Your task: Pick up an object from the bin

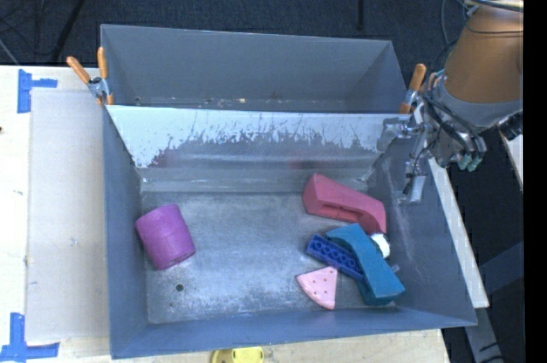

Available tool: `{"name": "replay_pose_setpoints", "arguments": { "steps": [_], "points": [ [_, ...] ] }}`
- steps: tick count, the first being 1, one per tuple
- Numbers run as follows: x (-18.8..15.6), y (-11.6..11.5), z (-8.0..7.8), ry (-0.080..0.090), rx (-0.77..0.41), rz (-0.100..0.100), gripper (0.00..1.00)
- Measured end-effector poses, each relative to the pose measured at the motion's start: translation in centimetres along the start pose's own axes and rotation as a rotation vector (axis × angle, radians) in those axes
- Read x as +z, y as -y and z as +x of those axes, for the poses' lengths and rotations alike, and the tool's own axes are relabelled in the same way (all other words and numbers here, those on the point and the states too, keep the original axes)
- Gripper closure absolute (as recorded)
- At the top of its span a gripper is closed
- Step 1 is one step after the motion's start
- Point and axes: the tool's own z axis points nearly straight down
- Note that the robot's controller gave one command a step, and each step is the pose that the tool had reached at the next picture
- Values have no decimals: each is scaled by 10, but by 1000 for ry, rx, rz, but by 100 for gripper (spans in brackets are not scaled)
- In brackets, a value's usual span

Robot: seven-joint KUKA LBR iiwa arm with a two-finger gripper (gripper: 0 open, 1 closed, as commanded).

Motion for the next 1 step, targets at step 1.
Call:
{"name": "replay_pose_setpoints", "arguments": {
  "steps": [1],
  "points": [
    [58, -26, 0, 2, 104, 0, 0]
  ]
}}
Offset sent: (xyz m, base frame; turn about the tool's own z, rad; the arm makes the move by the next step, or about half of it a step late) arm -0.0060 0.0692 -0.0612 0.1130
